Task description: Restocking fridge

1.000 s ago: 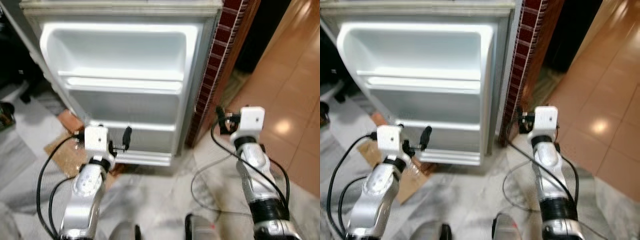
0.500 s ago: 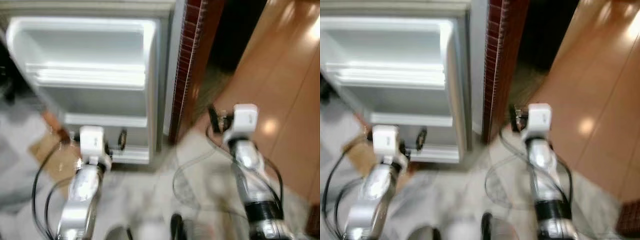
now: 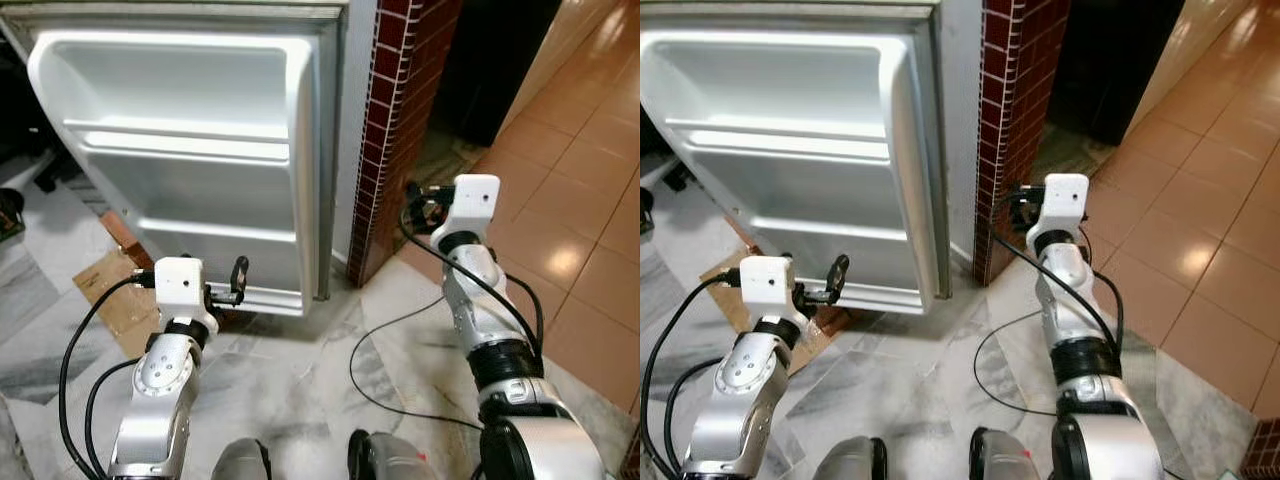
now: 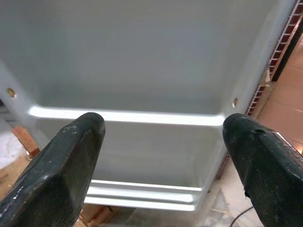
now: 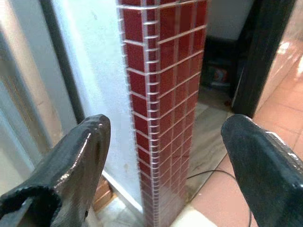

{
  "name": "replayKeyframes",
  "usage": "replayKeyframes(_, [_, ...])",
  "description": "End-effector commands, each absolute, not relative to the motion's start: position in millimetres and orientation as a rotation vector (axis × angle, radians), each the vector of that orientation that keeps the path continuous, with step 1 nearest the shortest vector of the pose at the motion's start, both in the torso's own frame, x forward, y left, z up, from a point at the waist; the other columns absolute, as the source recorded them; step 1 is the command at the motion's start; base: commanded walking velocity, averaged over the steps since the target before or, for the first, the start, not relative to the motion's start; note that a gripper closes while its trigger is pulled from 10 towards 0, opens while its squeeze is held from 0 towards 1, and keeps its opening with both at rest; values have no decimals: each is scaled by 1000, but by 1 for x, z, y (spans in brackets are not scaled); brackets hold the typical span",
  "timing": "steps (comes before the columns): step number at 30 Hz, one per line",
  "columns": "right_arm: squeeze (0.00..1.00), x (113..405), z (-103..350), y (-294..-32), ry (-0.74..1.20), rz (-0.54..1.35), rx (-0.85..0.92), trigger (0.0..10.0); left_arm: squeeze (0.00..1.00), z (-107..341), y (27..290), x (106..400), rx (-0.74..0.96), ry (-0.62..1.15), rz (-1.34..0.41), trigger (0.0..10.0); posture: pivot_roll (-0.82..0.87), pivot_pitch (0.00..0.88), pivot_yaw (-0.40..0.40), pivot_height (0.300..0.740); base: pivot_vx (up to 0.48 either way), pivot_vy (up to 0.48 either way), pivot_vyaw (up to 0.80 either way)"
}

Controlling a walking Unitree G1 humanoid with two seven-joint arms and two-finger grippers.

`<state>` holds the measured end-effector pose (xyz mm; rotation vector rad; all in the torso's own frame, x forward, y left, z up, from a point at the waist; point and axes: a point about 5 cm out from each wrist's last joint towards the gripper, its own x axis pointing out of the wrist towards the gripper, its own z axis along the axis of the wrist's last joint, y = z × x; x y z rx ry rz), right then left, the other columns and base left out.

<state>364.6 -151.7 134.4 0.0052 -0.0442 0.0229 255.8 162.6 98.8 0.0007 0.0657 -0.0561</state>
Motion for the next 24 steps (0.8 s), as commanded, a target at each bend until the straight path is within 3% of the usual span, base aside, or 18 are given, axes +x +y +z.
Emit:
replayKeyframes(1, [0,365,131,-148,-34,26,-3,10000,0,99,167,253,14,74,-35,10000,96,150,32,740,0,0,0])
replayKeyframes(6, [0,370,126,-132,11,6,47,10000,0,99,167,251,19,77,-38,10000,105,159,38,740,0,0,0])
replayKeyframes(11, [0,375,136,-94,19,75,158,10000,0,101,168,250,26,79,-40,10000,120,164,39,740,0,0,0])
replayKeyframes(15, [0,372,142,-72,30,220,258,10000,0,100,170,249,28,81,-30,10000,115,162,33,740,0,0,0])
replayKeyframes(24, [0,355,151,-59,31,503,394,10000,0,100,162,256,12,76,-49,10000,81,147,36,740,0,0,0])
